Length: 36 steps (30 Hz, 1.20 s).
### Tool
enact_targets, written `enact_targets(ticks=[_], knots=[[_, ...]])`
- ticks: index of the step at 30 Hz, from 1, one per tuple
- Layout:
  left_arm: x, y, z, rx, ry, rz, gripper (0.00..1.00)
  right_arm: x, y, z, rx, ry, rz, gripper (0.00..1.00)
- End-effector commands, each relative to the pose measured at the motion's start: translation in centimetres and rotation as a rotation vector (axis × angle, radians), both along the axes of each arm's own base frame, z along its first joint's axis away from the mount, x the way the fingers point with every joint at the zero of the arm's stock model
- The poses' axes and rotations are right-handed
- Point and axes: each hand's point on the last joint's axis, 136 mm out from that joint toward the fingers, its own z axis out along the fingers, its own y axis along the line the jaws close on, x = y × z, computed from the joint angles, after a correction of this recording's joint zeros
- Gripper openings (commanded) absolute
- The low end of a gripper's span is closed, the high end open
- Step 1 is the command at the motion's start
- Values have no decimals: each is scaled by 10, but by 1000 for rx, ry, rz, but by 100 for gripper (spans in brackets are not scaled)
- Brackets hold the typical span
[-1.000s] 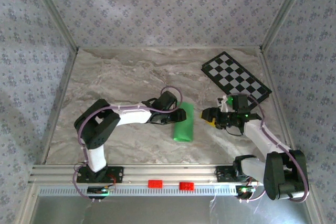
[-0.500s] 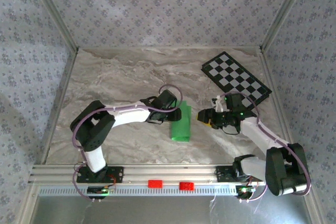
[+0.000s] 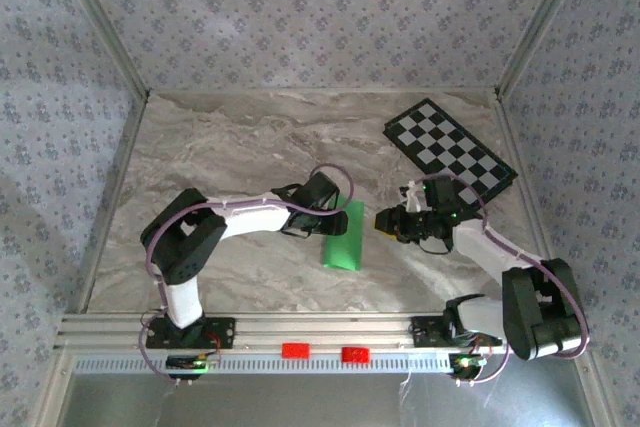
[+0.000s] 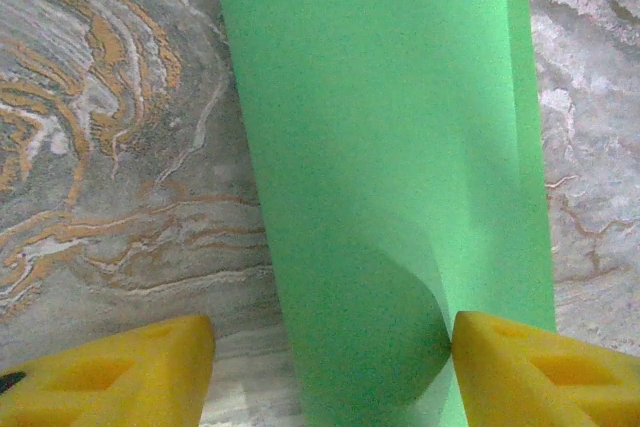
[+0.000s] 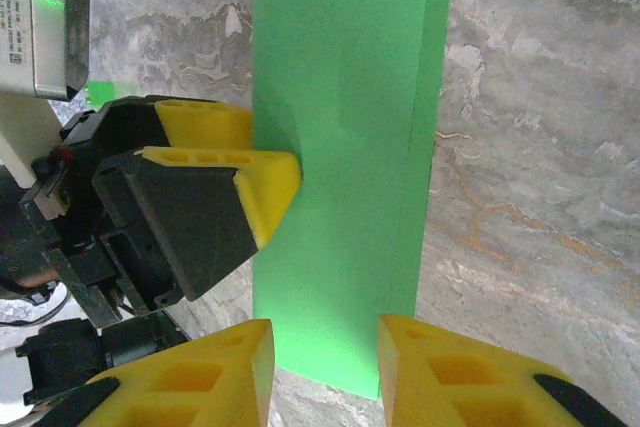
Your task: Fold a paper plane with a square sheet of paper (pick it up from the middle)
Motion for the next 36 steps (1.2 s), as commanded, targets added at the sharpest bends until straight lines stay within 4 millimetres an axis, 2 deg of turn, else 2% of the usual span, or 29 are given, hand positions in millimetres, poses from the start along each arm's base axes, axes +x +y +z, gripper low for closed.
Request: enact_targets(ticks=[1,7,13,21,36], knots=[[-1,1,-8,43,15,-5,65,2,2,-4,4,8,-8,30],[-3,6,-18,108,27,-9,65,2,-2,-12,-35,29,-19,22],[-4,14,-23,165,13,-8,67,1,-6,-16,-54,38,-31,21],[-3,27,-42,238,19,69,67,0,-9,-18,-67,49,-42,21],[-4,16,-48,235,-1,-42,69,1,-12,-17,-67,53,-49,21]])
